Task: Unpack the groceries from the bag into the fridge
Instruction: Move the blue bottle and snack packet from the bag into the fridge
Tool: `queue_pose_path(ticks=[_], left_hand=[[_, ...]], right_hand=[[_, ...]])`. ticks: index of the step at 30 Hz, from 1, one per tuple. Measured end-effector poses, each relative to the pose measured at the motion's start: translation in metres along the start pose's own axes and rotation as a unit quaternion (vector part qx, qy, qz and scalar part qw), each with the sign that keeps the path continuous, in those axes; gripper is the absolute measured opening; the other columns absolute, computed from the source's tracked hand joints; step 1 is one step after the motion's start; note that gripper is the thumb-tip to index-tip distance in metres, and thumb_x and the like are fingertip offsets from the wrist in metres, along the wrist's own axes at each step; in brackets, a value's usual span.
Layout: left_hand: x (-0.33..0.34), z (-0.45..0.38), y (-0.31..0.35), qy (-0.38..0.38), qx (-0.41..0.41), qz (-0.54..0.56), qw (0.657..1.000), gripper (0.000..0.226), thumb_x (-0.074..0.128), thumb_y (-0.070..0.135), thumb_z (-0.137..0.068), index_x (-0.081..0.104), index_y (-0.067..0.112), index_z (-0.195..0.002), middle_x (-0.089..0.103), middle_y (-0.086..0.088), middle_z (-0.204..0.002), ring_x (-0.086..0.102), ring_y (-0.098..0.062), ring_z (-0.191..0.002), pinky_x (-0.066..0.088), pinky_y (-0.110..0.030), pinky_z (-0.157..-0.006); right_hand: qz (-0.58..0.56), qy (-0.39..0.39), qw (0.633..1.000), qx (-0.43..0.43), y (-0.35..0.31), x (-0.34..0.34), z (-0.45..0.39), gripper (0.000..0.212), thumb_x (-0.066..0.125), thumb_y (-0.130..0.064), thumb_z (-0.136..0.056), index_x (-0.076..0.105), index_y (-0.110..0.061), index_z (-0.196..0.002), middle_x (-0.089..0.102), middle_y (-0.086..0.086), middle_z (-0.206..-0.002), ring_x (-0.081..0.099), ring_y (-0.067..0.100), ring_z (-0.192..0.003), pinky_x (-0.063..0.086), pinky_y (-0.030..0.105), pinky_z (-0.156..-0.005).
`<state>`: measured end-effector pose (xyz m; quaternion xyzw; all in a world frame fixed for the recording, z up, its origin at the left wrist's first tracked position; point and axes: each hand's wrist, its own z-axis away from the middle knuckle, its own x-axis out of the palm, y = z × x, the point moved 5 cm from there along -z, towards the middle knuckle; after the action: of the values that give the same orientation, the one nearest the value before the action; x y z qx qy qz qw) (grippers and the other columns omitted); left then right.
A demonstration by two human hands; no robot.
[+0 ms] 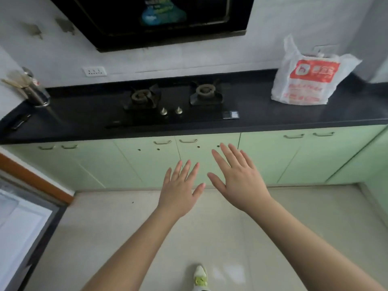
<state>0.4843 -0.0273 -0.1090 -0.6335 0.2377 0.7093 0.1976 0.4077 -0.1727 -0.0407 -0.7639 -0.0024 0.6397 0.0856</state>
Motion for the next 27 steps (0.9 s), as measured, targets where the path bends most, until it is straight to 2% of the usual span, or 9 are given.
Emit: queue_pose_path(ticks=[5,11,18,22,27], left_hand=[[-0.001,-0.048,0.030,-0.017,0.052,0.008,0.998,0.071,0.015,0.065,-0.096,-0.005,0.032,-0.156,-0.003,0.003,-0.166,-0.011,-0.017,-0.151,-0.006,-0.046,-0.121],[-0.013,-0.095,0.052,0.000,0.103,0.026,0.994,0.069,0.014,0.064,-0.097,-0.003,0.032,-0.156,-0.002,0.003,-0.166,-0.008,-0.019,-0.151,-0.002,-0.046,-0.122],[-0.034,-0.142,0.083,0.020,0.173,0.014,0.985,0.068,0.013,0.063,-0.097,-0.001,0.032,-0.156,-0.001,0.003,-0.166,-0.007,-0.020,-0.152,-0.001,-0.046,-0.122],[-0.044,-0.165,0.118,0.030,0.215,0.016,0.976,0.068,0.015,0.062,-0.098,0.003,0.030,-0.156,0.002,0.003,-0.166,-0.005,-0.020,-0.152,0.001,-0.045,-0.122],[-0.064,-0.191,0.174,0.064,0.271,0.008,0.960,0.074,0.000,0.065,-0.091,0.007,0.029,-0.156,0.008,0.001,-0.165,0.001,-0.021,-0.152,0.005,-0.044,-0.121]], right_hand=[[0.030,-0.005,0.997,0.070,0.040,-0.002,-0.004,0.066,0.020,-0.058,-0.095,0.029,-0.021,-0.149,0.028,0.007,-0.156,0.022,0.027,-0.145,0.018,0.044,-0.117],[0.060,0.021,0.987,0.149,0.072,-0.009,-0.023,0.064,0.023,-0.054,-0.095,0.039,-0.017,-0.145,0.039,0.011,-0.150,0.035,0.030,-0.139,0.028,0.046,-0.114],[0.094,0.040,0.965,0.240,0.114,-0.022,-0.027,0.062,0.023,-0.054,-0.097,0.033,-0.019,-0.147,0.034,0.009,-0.153,0.029,0.028,-0.142,0.021,0.043,-0.116],[0.110,0.046,0.954,0.275,0.144,-0.030,-0.021,0.062,0.027,-0.054,-0.096,0.034,-0.019,-0.147,0.035,0.009,-0.153,0.031,0.028,-0.141,0.026,0.041,-0.113],[0.104,0.057,0.944,0.307,0.196,-0.033,-0.020,0.061,0.029,-0.052,-0.095,0.038,-0.017,-0.144,0.038,0.011,-0.151,0.034,0.029,-0.139,0.029,0.044,-0.112]])
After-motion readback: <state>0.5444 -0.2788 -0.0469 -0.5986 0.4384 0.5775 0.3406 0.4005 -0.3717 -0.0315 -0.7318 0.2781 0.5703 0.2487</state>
